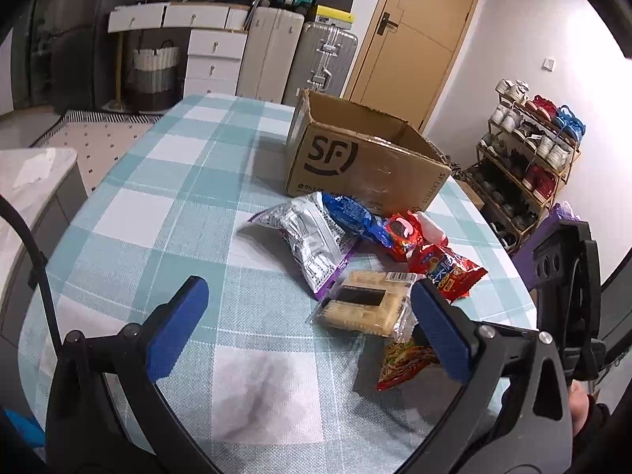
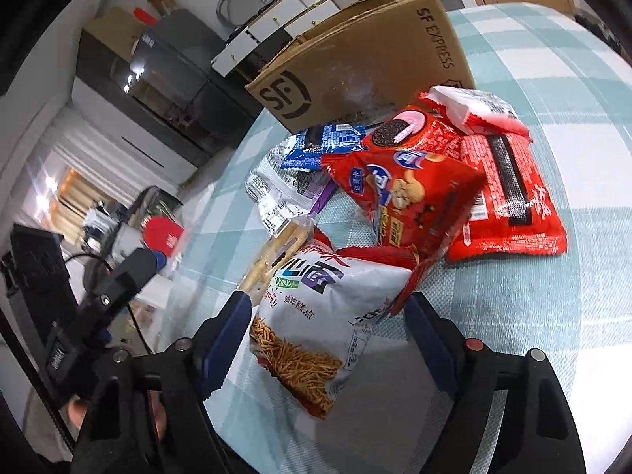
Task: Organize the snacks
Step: 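Lower the right gripper onto the white noodle-snack bag and close, then lift the white bag with the right gripper while the left gripper grasps the cracker pack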
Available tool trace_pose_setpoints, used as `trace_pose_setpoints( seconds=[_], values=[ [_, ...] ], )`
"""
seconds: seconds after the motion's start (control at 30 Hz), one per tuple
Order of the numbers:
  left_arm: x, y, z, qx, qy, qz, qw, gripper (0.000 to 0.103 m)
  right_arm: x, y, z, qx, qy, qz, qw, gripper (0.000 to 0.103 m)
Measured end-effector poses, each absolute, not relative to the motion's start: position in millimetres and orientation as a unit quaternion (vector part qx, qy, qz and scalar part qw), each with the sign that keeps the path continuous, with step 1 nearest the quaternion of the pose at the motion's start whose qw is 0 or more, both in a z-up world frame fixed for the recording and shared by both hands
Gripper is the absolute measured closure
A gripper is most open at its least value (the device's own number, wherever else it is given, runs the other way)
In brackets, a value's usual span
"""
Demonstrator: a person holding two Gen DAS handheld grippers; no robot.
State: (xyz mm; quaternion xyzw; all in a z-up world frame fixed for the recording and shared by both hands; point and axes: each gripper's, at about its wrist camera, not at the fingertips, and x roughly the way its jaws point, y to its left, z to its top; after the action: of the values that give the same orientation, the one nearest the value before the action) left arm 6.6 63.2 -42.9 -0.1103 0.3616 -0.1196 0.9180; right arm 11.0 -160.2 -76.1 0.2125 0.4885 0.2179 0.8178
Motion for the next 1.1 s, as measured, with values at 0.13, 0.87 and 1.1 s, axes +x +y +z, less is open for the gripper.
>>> trace_pose_setpoints(
  seconds=[0.13,0.87,1.1],
  values=[
    [9,65,-47,-0.119,0.373,-0.12,0.912,0.001,12,-152,-73,0.186,0.488,0.219,0.824,0.022],
    [19,73,-59,-0.14,0.396,-0.087,0.903,0.001,-16,-165,-68,0.172,0.459,0.215,0.845,0.059],
    [23,59,-71,-0.099,0.419,-0.088,0.898,0.001,-24,-178,-51,0.182,0.427,0.215,0.859,0.059]
  ],
)
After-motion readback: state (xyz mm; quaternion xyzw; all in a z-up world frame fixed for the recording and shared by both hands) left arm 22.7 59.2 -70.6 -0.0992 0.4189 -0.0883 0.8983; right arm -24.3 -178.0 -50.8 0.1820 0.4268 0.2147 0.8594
